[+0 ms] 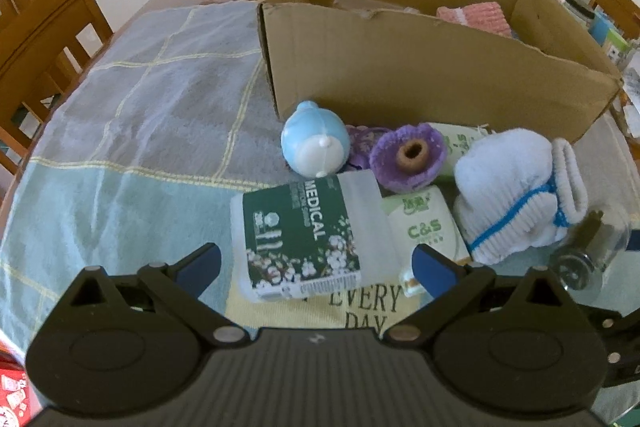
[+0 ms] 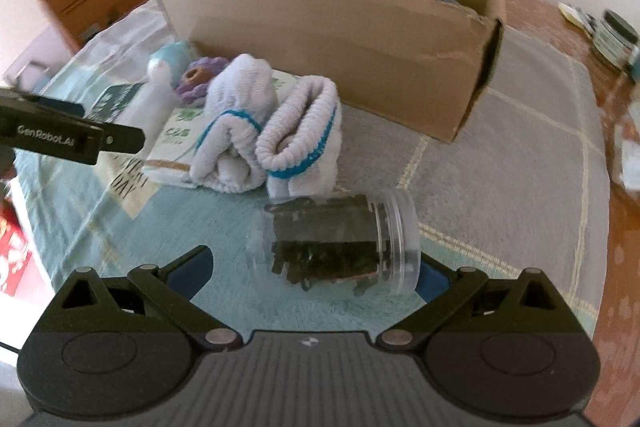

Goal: Organize objects
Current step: 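Grasp the clear jar of dark contents with the right tool while the left grasps the MEDICAL pack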

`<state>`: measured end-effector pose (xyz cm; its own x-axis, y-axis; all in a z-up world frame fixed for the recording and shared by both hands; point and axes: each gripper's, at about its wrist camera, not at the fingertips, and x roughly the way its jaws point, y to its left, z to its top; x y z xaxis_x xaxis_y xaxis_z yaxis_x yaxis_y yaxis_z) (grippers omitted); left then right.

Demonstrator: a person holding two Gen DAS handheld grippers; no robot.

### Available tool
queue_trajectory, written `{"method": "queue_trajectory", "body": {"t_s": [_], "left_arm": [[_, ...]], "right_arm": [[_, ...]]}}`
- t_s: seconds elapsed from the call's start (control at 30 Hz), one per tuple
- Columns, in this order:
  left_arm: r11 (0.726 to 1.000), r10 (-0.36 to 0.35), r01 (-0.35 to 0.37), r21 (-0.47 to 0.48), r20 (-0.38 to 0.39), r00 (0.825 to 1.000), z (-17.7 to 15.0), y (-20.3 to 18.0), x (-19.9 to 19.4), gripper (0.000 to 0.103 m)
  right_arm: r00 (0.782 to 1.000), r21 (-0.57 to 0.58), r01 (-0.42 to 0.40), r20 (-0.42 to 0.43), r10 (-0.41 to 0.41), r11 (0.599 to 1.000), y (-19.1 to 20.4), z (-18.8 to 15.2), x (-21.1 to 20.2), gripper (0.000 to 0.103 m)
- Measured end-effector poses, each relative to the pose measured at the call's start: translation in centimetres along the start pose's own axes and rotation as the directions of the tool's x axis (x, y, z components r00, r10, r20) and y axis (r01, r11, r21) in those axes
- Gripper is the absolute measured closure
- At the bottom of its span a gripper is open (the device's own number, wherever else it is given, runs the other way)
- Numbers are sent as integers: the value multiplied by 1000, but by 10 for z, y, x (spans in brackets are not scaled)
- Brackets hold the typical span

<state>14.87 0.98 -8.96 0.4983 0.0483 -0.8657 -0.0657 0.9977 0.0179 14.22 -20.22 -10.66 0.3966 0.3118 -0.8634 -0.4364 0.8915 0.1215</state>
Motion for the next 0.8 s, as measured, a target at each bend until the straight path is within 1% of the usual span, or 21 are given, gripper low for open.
{"method": "queue_trajectory", "body": {"t_s": [0.13, 0.2, 0.3, 0.4, 0.5, 0.6, 0.8], "left_arm": [[1000, 6, -6, -1, -13, 1000, 2, 5, 9, 2], [1000, -7, 7, 3, -17, 1000, 1, 10, 10, 2], [1000, -15, 15, 12, -26, 1000, -2, 18, 8, 2], [999, -7, 8, 47, -28, 1000, -7, 26, 5, 2], [997, -22, 24, 71, -27, 999, -9, 34, 5, 2], [997, -29, 32, 74, -30, 999, -9, 36, 9, 2], [994, -36, 39, 99, -33, 999, -9, 29, 21, 2]], "right_arm": [[999, 58, 45, -1, -45, 997, 0, -2, 7, 0], [997, 66, 72, -8, -72, 995, 1, -3, 10, 0], [994, 52, 106, -10, -106, 993, 3, -2, 11, 0], [992, 40, 124, -18, -123, 991, 5, -3, 13, 0], [988, 8, 155, -21, -155, 988, 8, -4, 15, 0], [988, 10, 154, -17, -154, 988, 9, -3, 16, 0], [988, 9, 152, -11, -152, 988, 9, -1, 17, 0]]}}
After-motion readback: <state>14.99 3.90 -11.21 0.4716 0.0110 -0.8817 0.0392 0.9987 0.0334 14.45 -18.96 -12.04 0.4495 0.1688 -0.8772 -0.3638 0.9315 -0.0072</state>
